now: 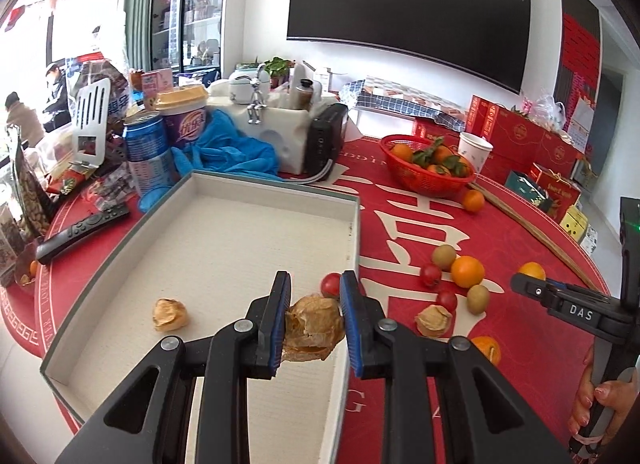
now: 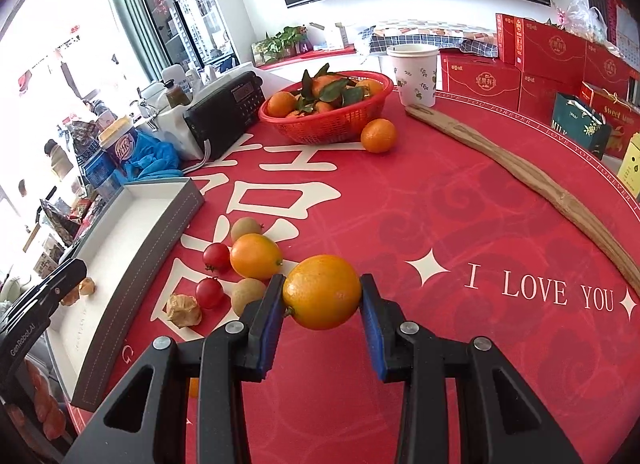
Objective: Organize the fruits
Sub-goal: 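Carry the orange and the husk over the white tray with both tools, then open the right tool to drop the orange while the left tool releases the husk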
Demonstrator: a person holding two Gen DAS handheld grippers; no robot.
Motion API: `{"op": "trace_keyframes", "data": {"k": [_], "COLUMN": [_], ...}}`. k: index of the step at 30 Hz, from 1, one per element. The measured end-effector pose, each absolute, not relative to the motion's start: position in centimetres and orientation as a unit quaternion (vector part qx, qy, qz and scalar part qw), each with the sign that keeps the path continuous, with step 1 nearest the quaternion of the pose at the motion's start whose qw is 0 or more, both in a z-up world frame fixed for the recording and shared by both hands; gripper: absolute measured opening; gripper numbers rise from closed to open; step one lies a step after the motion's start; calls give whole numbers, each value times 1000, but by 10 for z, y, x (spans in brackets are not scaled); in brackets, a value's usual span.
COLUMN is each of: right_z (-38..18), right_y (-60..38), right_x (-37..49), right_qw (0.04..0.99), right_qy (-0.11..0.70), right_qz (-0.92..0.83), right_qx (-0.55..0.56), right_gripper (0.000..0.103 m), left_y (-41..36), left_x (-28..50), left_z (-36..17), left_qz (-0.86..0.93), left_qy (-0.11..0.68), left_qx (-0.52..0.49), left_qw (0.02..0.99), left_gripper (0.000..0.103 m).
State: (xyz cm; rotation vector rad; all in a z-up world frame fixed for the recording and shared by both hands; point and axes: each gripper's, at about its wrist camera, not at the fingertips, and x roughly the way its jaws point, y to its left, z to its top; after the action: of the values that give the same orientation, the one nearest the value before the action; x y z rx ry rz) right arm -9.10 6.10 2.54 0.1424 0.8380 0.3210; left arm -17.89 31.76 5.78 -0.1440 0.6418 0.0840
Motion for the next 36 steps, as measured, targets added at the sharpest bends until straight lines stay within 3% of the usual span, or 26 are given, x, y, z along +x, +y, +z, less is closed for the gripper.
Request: {"op": "trace_keyframes", "data": {"k": [12, 36], "right_z": [52, 49], "right_y": [99, 252], "right_x": [-104, -80], "right_qw": [912, 842], "right_qy": [366, 431], "right_qz": [182, 323], "right_qx": [38, 18], "right_gripper": [38, 38], "left_y": [346, 392], "left_x": [-177, -165], "left_z": [55, 40], "left_qz": [79, 130], "left_qy": [328, 372], "left_qx": [-92, -117], "left_qw": [937, 911], "left_gripper": [28, 28]}}
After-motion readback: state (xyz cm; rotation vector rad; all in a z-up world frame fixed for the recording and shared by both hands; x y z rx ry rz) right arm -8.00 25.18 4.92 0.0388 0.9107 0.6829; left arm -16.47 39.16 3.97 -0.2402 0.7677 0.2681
